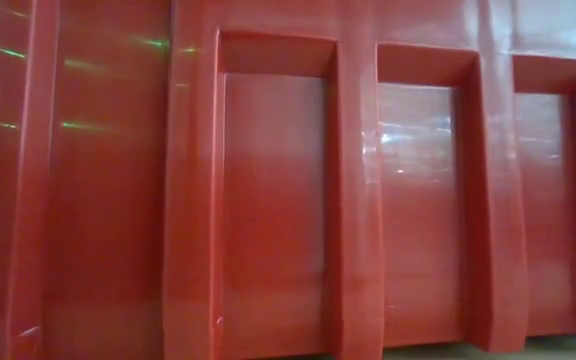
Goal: Sort Items/Unsort Items
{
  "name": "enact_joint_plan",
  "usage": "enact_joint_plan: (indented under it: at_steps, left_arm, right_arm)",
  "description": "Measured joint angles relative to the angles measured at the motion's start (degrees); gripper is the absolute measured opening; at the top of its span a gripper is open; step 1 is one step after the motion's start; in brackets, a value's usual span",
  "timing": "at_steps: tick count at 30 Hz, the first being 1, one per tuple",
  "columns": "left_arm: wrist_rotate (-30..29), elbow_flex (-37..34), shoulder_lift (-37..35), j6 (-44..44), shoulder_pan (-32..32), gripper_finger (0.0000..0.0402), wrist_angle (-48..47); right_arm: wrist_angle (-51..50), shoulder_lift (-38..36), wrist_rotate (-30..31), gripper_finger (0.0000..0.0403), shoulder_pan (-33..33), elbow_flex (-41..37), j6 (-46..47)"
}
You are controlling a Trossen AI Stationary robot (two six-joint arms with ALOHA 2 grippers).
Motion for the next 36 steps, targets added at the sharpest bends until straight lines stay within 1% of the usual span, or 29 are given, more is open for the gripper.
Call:
enact_joint_plan:
  at_steps: [3,6,12,16,18,22,24,27,32,36]
  left_arm:
    - [0.0,0.0,0.0,0.0,-1.7,0.0000,-0.5]
    - [-0.3,0.0,0.0,0.3,-3.3,0.0000,-0.6]
    - [-0.2,0.0,0.0,-3.2,-5.6,0.0000,-0.2]
    - [0.9,0.0,0.0,-3.6,-7.6,0.0000,0.3]
    - [1.0,0.0,0.0,-4.0,-8.3,0.0000,1.6]
    - [1.0,0.0,0.5,-6.0,-9.1,0.0000,5.9]
    - [1.0,0.0,1.2,-7.0,-9.5,0.0000,7.0]
    - [1.3,0.0,2.8,-7.9,-10.0,0.0000,8.7]
    - [3.1,0.0,5.0,-9.8,-10.6,0.0000,12.1]
    - [3.0,0.0,5.1,-10.2,-10.6,0.0000,13.2]
  right_arm:
    - [0.0,0.3,-5.5,0.0001,1.5,-5.6,2.1]
    - [0.0,0.4,-8.7,0.0000,3.2,-10.1,3.7]
    - [0.0,0.3,-9.7,0.0000,7.7,-15.3,8.7]
    - [0.7,0.3,-10.7,0.0000,11.2,-17.3,11.7]
    - [0.5,0.3,-10.2,0.0000,12.7,-17.5,13.7]
    - [0.5,0.3,-3.6,0.0000,14.5,-17.5,18.1]
    - [0.7,0.3,-1.8,0.0000,14.6,-17.5,19.2]
    - [2.2,1.6,-1.6,0.0000,14.8,-17.5,18.9]
    - [6.8,3.7,1.3,0.0000,16.2,-17.5,18.8]
    - [9.5,5.6,1.0,0.0000,16.3,-17.5,18.7]
